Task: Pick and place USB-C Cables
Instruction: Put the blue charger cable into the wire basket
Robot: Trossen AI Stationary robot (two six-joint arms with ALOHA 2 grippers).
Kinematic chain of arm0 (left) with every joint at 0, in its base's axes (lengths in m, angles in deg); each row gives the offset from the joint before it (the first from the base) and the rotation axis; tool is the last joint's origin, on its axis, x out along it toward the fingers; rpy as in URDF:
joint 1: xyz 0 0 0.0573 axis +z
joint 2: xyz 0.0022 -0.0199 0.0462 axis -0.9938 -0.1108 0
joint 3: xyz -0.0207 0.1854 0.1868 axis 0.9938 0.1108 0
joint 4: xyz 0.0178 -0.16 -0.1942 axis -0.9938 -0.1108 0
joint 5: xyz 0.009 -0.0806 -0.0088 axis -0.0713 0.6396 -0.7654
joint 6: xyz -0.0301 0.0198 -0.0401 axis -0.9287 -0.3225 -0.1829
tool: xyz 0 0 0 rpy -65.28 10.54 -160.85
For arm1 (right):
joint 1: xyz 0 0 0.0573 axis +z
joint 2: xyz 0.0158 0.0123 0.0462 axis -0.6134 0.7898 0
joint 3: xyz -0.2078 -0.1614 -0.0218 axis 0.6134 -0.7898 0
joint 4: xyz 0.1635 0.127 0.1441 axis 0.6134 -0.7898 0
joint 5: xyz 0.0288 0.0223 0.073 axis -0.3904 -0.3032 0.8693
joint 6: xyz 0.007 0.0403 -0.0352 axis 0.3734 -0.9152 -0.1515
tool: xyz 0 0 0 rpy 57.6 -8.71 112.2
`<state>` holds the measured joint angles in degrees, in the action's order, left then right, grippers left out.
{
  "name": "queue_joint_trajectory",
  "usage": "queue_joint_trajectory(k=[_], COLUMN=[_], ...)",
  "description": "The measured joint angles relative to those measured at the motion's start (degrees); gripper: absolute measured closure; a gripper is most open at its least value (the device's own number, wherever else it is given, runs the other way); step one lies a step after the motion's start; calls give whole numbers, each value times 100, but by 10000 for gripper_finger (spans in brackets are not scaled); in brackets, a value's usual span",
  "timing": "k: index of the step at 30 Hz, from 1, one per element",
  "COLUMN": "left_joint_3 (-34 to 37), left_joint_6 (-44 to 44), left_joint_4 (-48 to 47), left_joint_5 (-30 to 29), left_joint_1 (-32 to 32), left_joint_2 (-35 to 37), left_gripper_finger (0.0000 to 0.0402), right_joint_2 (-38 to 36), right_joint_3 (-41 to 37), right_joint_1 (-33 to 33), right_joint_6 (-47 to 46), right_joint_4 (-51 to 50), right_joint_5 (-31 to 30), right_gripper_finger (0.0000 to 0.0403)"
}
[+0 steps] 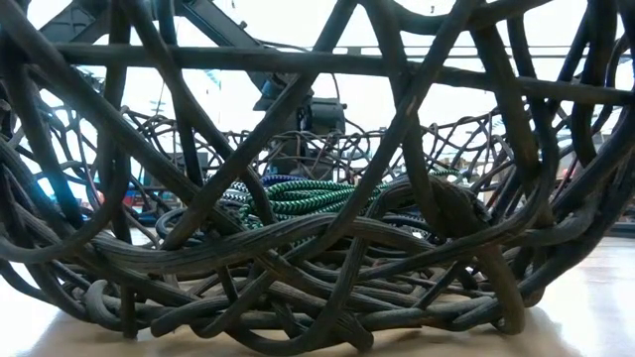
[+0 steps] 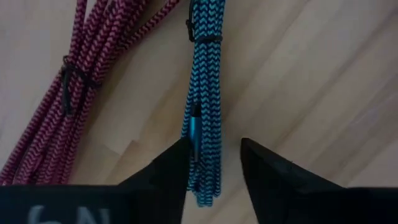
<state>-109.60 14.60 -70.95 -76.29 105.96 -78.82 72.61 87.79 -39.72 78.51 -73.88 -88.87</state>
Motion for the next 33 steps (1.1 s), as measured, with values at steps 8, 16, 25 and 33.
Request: queue_joint_trajectory(k=[8,16,25,33], left_joint_3=[0,9,2,-2], left_joint_6=[52,-87,-333,68], left_joint_4=[20,-198,-710,-1304], left_joint_5=[2,131,-44,-59], left_joint_1=[-31,-312,-946,-1946], left_joint_2=[1,442,1860,2816], left_gripper_finger=[383,383,383,383], right_joint_2=[0,0,0,0], right_joint_3=[0,0,0,0], right_joint_1=[0,0,-8,-133], right_joint_6=[11,11,17,88], right_joint_4=[-2,-2,-2,-3], right_joint_5=[-1,-4,-8,-26], right_gripper_finger=[264,264,264,264])
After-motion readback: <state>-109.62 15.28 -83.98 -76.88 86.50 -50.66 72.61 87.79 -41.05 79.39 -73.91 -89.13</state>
